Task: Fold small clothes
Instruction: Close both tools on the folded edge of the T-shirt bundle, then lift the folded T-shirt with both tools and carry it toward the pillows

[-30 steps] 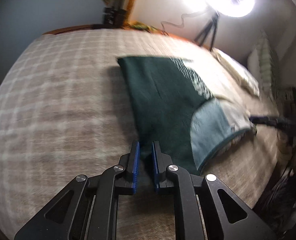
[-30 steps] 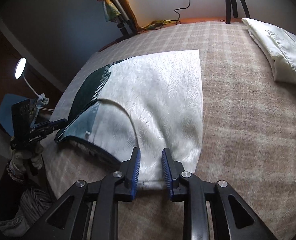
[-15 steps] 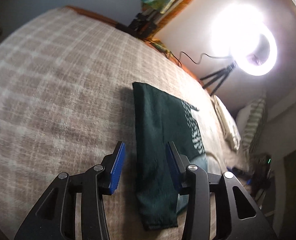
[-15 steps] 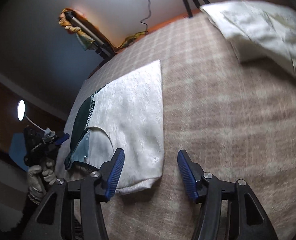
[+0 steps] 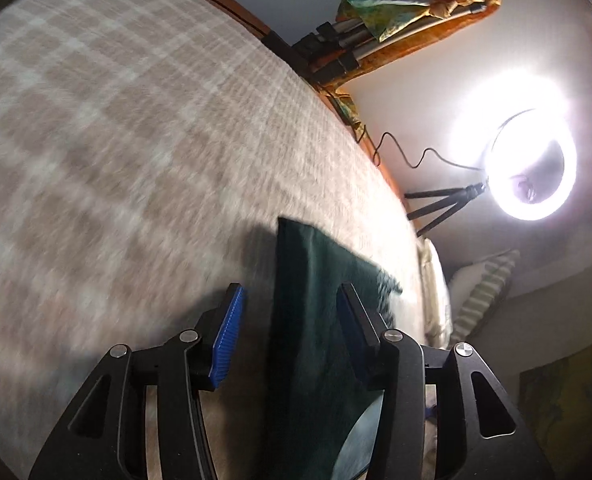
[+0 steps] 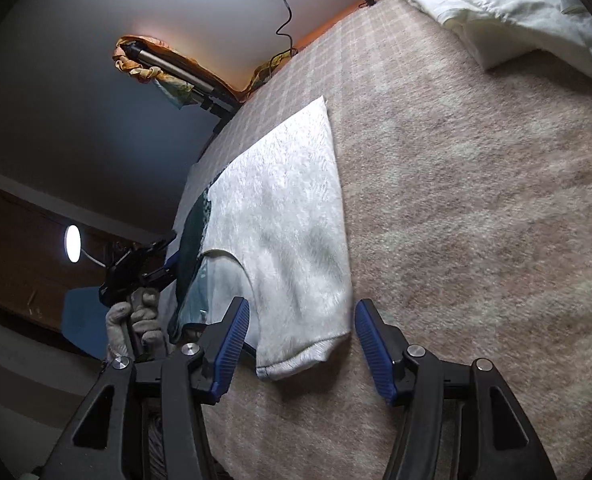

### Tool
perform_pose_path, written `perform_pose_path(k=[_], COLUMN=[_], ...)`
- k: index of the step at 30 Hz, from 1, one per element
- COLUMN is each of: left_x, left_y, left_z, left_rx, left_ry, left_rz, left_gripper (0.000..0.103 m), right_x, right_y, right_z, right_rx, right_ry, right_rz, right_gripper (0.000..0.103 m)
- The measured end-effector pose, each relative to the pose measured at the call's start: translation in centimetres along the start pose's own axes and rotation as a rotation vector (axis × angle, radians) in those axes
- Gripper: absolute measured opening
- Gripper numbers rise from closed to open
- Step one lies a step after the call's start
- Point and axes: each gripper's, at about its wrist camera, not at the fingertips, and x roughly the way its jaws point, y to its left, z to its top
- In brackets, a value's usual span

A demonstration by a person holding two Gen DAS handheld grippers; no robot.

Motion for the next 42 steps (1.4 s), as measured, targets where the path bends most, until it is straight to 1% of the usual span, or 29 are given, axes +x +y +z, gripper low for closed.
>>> perform_pose_path(k=[3, 4, 8, 10, 14, 15, 16, 18, 20, 21, 22, 24, 26, 28, 29, 31, 33, 37, 40, 42], left_x=[1.1, 1.3, 2.5, 3.0, 3.7, 3.8, 4.0, 4.4, 4.7, 4.9, 5.1, 5.4, 5.6, 5.6, 5.6, 5.3, 5.3, 4.5, 3.8, 3.5], left_y=[0.0, -0.2, -1.2, -1.6, -2.3, -2.5, -2.8, -3.3, -4.0, -4.2, -4.5, -5.0, -5.7, -6.3, -6.7, -7.3, -7.8, -8.9, -9.7, -10.3], left_z=[0.7, 0.9, 1.3, 1.5, 1.3, 1.2, 1.1, 0.9, 0.7, 0.6, 0.5, 0.2, -0.2, -0.5, -0.7, -1.0, -1.0, -1.3, -1.7, -2.1], left_rx=[-0.006, 0.003, 0.046, 0.058, 0.085, 0.092, 0.103, 0.128, 0.165, 0.179, 0.195, 0.221, 0.264, 0.303, 0.325, 0.359, 0.38, 0.413, 0.444, 0.461], left_ry=[0.013, 0.006, 0.032, 0.037, 0.033, 0.035, 0.033, 0.032, 0.028, 0.029, 0.032, 0.028, 0.021, 0.013, 0.007, -0.009, -0.019, -0.05, -0.067, -0.074], left_rz=[-0.048, -0.05, -0.053, -0.055, -0.046, -0.042, -0.038, -0.022, 0.013, 0.029, 0.042, 0.063, 0.097, 0.118, 0.13, 0.146, 0.156, 0.163, 0.165, 0.163], left_gripper=[0.048, 0.048, 0.048, 0.048, 0.048, 0.048, 0.046, 0.045, 0.038, 0.029, 0.023, 0.018, 0.016, 0.01, 0.009, 0.007, 0.006, 0.005, 0.005, 0.004], right_x=[0.9, 1.2, 2.6, 3.2, 4.6, 4.9, 5.0, 5.4, 5.6, 5.6, 5.8, 6.0, 6.2, 6.5, 6.6, 6.8, 7.0, 7.2, 7.0, 6.6], right_y=[0.5, 0.6, 1.3, 1.7, 2.8, 3.0, 3.1, 3.1, 3.4, 3.4, 3.8, 4.4, 5.0, 5.6, 6.0, 6.7, 7.4, 9.9, 11.4, 11.7], right_z=[0.3, 0.4, 0.8, 1.1, 1.7, 1.8, 1.8, 1.9, 1.9, 1.9, 1.9, 1.8, 1.7, 1.6, 1.6, 1.5, 1.2, 0.4, -0.2, -0.3], right_rx=[-0.013, -0.015, -0.014, -0.018, -0.033, -0.036, -0.037, -0.032, -0.037, -0.044, -0.061, -0.09, -0.114, -0.137, -0.15, -0.184, -0.228, -0.383, -0.457, -0.479], right_ry=[0.0, 0.005, 0.008, 0.013, 0.024, 0.024, 0.026, 0.027, 0.027, 0.027, 0.026, 0.026, 0.026, 0.023, 0.021, 0.015, 0.008, -0.02, -0.043, -0.053], right_rz=[0.016, 0.022, 0.055, 0.055, 0.052, 0.048, 0.044, 0.038, 0.025, 0.016, -0.006, -0.038, -0.069, -0.109, -0.133, -0.189, -0.244, -0.412, -0.482, -0.509], right_gripper=[0.056, 0.056, 0.055, 0.053, 0.052, 0.051, 0.048, 0.042, 0.039, 0.037, 0.034, 0.032, 0.03, 0.021, 0.019, 0.01, 0.007, 0.005, 0.005, 0.005])
